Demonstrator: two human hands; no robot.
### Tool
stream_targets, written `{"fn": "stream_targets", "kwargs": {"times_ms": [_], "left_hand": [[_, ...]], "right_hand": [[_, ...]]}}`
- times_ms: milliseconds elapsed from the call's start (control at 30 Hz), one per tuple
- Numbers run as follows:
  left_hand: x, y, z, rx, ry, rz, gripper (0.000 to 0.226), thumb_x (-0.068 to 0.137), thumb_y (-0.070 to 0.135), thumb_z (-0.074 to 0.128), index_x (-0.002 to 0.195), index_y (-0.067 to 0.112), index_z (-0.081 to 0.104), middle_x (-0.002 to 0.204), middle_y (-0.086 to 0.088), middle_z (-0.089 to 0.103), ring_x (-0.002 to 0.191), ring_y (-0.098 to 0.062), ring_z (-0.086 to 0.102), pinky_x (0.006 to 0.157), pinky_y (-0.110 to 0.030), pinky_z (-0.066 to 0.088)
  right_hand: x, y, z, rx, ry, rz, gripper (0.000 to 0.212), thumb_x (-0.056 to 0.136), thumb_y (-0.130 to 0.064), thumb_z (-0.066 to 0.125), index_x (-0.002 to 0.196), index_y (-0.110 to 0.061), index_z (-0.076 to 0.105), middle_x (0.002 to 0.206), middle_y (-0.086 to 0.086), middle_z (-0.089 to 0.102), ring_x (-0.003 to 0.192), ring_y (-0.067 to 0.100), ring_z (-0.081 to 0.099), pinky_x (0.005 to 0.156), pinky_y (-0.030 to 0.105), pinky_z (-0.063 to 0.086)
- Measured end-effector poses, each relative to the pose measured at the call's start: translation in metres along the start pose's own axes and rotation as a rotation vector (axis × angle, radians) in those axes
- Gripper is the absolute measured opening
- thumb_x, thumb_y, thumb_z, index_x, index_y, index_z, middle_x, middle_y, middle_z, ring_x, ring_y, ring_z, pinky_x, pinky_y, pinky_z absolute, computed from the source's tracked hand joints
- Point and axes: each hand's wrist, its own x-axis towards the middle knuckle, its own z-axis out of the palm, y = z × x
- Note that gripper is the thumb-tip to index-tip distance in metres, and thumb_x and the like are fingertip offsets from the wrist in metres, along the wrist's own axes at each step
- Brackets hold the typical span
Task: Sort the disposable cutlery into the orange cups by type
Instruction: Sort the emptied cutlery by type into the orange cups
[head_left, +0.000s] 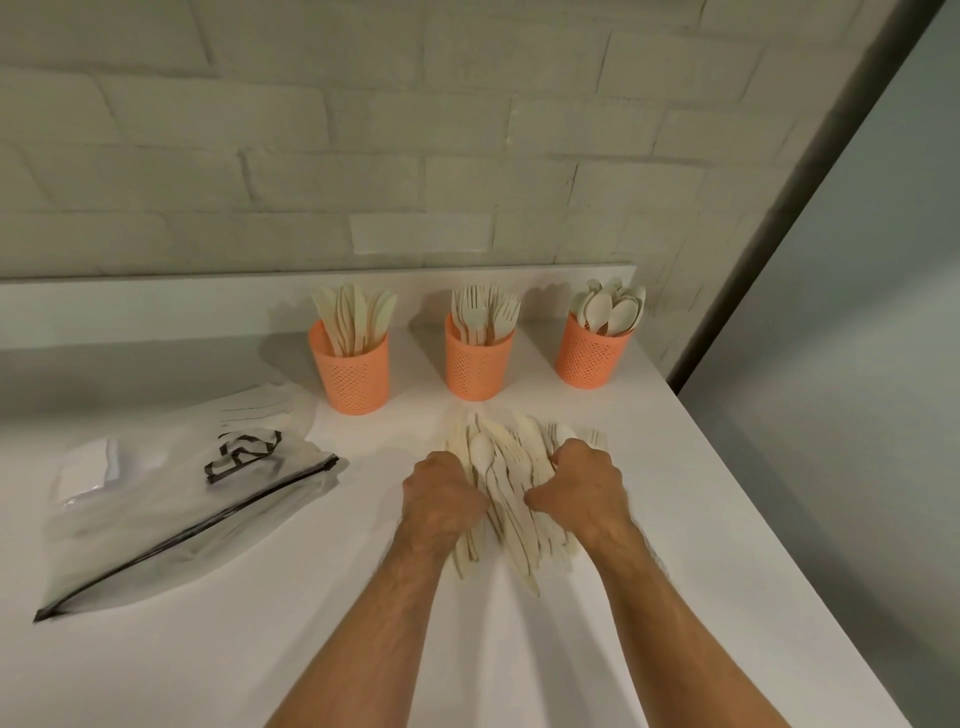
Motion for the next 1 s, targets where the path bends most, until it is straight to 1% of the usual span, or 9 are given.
{"fn": "stream_targets", "kwargs": {"times_ms": [100,233,367,533,633,700,800,900,1000], "left_hand": [[0.0,-0.001,-0.001,-0.01,-0.006,0.001,0.023,0.079,0.012,0.064,0.07,0.014,0.043,0.072,0.003,0.047,0.067,-0.013,0.049,0.06,-0.023,0.043],[0.002,-0.001,-0.003,-0.027,-0.015,0.001,0.023,0.078,0.012,0.064,0.069,0.015,0.042,0.072,0.004,0.047,0.061,-0.009,0.045,0.048,-0.02,0.038],[0.004,-0.007,-0.004,-0.065,-0.05,-0.017,0.02,0.078,0.014,0.062,0.071,0.015,0.044,0.074,0.003,0.049,0.062,-0.009,0.046,0.047,-0.021,0.037],[0.002,-0.019,-0.01,-0.28,-0.124,-0.073,0.01,0.078,0.013,0.058,0.083,0.011,0.049,0.083,-0.004,0.058,0.078,-0.023,0.063,0.059,-0.031,0.053],[0.003,-0.028,-0.013,-0.584,-0.203,-0.119,0.029,0.069,0.006,0.056,0.097,0.007,0.055,0.093,-0.016,0.067,0.08,-0.034,0.071,0.071,-0.047,0.061],[0.0,-0.033,-0.014,-0.712,-0.201,-0.073,0.024,0.076,0.001,0.048,0.099,0.006,0.054,0.087,-0.014,0.066,0.063,-0.027,0.061,0.052,-0.033,0.053],[-0.005,-0.039,-0.014,-0.846,-0.122,0.045,0.007,0.094,0.007,0.044,0.096,0.011,0.049,0.073,-0.006,0.053,0.055,-0.016,0.043,0.048,-0.027,0.035],[-0.005,-0.052,-0.013,-0.913,0.044,0.22,0.014,0.099,0.029,0.053,0.089,0.019,0.052,0.065,0.01,0.046,0.056,-0.01,0.039,0.059,-0.029,0.037],[-0.005,-0.062,-0.021,-0.926,0.288,0.369,0.014,0.097,0.027,0.057,0.084,0.026,0.054,0.06,0.021,0.049,0.059,-0.003,0.046,0.067,-0.027,0.043]], "right_hand": [[-0.003,0.0,0.001,0.006,0.013,-0.013,0.042,0.075,-0.017,0.076,0.112,-0.01,0.057,0.106,0.007,0.062,0.097,0.026,0.063,0.071,0.03,0.053],[-0.004,-0.001,0.004,-0.005,0.031,-0.031,0.022,0.078,-0.012,0.071,0.095,-0.011,0.057,0.085,0.001,0.055,0.079,0.023,0.058,0.06,0.026,0.046],[-0.004,-0.001,0.001,0.009,0.005,-0.022,0.012,0.083,-0.014,0.064,0.085,-0.014,0.052,0.087,0.002,0.059,0.082,0.023,0.061,0.063,0.029,0.05],[-0.002,0.006,-0.009,0.197,-0.081,-0.003,0.035,0.085,-0.017,0.058,0.119,-0.014,0.052,0.108,0.002,0.061,0.098,0.023,0.06,0.073,0.028,0.046],[-0.004,0.008,-0.016,0.436,-0.12,-0.037,0.017,0.082,-0.011,0.055,0.098,-0.013,0.059,0.088,0.004,0.066,0.077,0.019,0.066,0.066,0.027,0.05],[-0.005,0.006,-0.018,0.571,-0.141,-0.067,0.008,0.082,-0.009,0.056,0.084,-0.014,0.061,0.072,0.002,0.063,0.06,0.014,0.06,0.06,0.028,0.049],[-0.004,-0.001,-0.012,0.714,-0.144,-0.117,0.01,0.089,-0.018,0.065,0.089,-0.008,0.067,0.063,-0.001,0.055,0.054,0.012,0.051,0.054,0.027,0.043],[-0.009,-0.017,-0.002,0.83,-0.098,-0.209,0.024,0.087,-0.027,0.075,0.084,-0.006,0.064,0.064,0.003,0.052,0.055,0.015,0.049,0.053,0.031,0.043],[-0.019,-0.041,0.007,0.906,0.0,-0.315,0.022,0.085,-0.028,0.078,0.075,-0.017,0.062,0.059,-0.002,0.06,0.055,0.012,0.058,0.056,0.026,0.05]]}}
